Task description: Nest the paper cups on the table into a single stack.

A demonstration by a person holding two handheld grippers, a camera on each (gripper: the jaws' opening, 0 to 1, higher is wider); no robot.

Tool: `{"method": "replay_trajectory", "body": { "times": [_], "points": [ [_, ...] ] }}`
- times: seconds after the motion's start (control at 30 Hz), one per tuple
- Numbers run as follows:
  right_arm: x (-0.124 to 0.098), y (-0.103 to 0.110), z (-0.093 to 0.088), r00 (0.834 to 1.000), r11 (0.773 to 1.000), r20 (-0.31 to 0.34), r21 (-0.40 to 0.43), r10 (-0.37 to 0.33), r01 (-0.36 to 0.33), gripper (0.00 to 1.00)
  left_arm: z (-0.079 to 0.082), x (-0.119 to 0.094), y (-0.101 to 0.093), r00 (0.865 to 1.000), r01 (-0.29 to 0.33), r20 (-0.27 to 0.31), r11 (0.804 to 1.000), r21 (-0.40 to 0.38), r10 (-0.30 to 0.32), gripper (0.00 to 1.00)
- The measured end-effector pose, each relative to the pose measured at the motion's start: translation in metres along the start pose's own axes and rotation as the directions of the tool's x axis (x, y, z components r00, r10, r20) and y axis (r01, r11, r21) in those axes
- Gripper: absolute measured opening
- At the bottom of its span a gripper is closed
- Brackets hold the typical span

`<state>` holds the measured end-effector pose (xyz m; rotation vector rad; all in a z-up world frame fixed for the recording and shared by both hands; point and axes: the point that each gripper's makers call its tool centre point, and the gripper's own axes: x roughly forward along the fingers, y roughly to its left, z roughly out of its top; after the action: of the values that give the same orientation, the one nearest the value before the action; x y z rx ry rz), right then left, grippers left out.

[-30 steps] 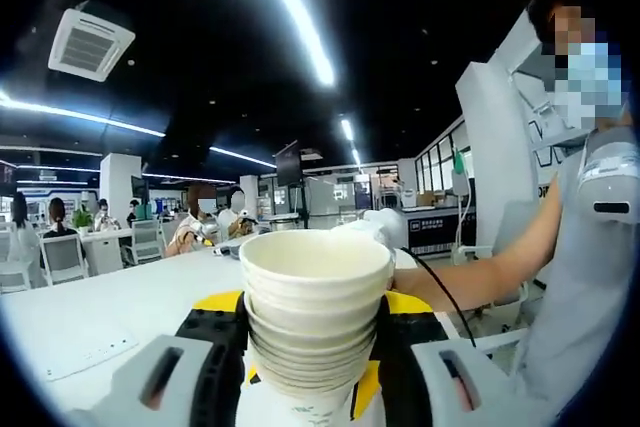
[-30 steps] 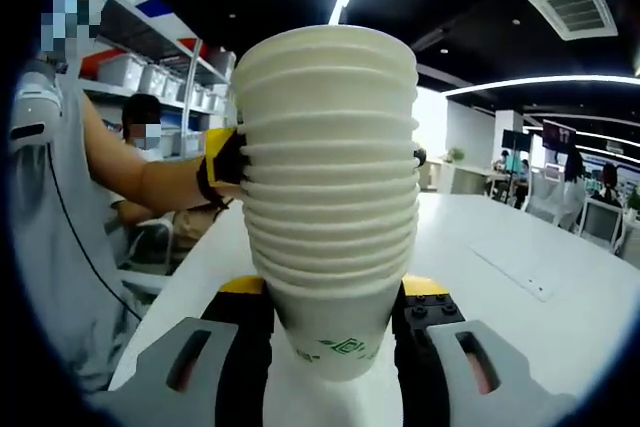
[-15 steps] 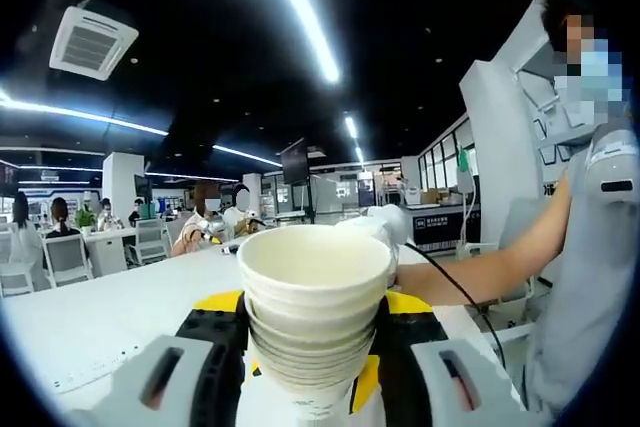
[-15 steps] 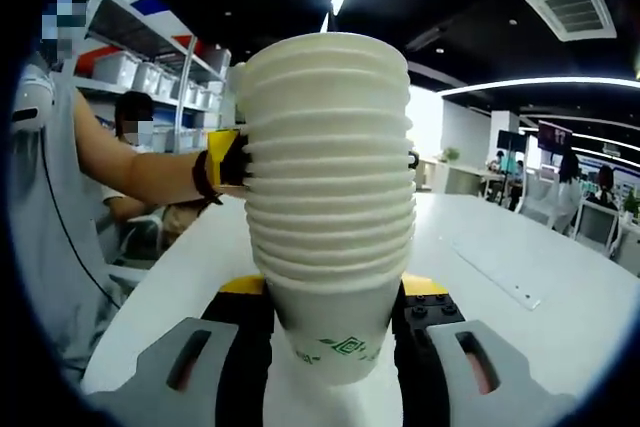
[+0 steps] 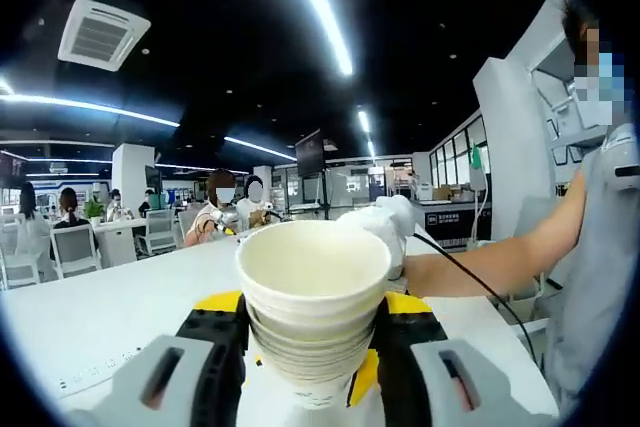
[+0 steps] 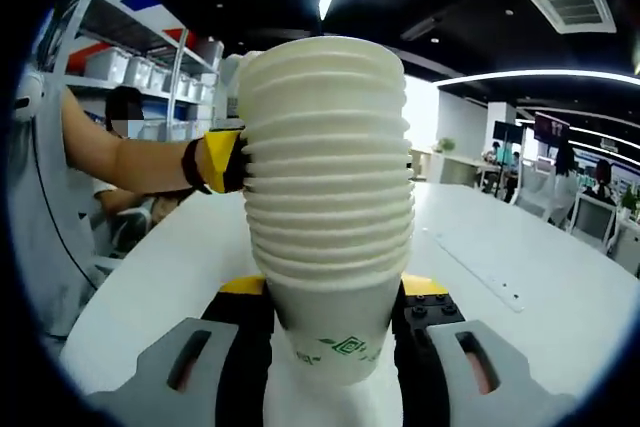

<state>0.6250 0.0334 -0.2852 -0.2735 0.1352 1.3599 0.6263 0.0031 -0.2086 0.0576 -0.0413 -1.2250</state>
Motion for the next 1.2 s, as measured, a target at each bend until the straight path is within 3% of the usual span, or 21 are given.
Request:
{"method": "replay_trajectory", "body": {
  "times": [0.2,0.4,0.73,1.07,1.2],
  "points": [
    [0.005,-0.020,-0.011,1.000,1.000,-0.024,0.000,-0.003,0.003,0.49,-0.012,0.007,0.020,0.999,-0.030,-0.026,0.999,-0.029,0.029,0.54],
    [0.008,-0.032,-0.013,1.000,1.000,-0.011,0.006,-0.003,0.004,0.49,-0.014,0.013,0.032,0.999,-0.029,-0.034,0.999,-0.030,0.028,0.54],
    [0.011,-0.073,-0.025,0.999,0.999,-0.023,0.023,-0.047,0.048,0.49,-0.020,0.032,0.055,0.998,-0.051,-0.039,0.999,-0.013,0.051,0.54],
    [0.011,-0.090,-0.034,0.995,0.996,-0.032,0.014,-0.093,0.093,0.50,-0.030,0.036,0.068,0.995,-0.071,-0.073,0.997,-0.022,0.069,0.54],
    [0.013,-0.093,-0.037,0.994,0.994,-0.028,0.023,-0.104,0.105,0.50,-0.033,0.038,0.071,0.996,-0.076,-0.055,0.997,-0.009,0.075,0.54]
  ]
}}
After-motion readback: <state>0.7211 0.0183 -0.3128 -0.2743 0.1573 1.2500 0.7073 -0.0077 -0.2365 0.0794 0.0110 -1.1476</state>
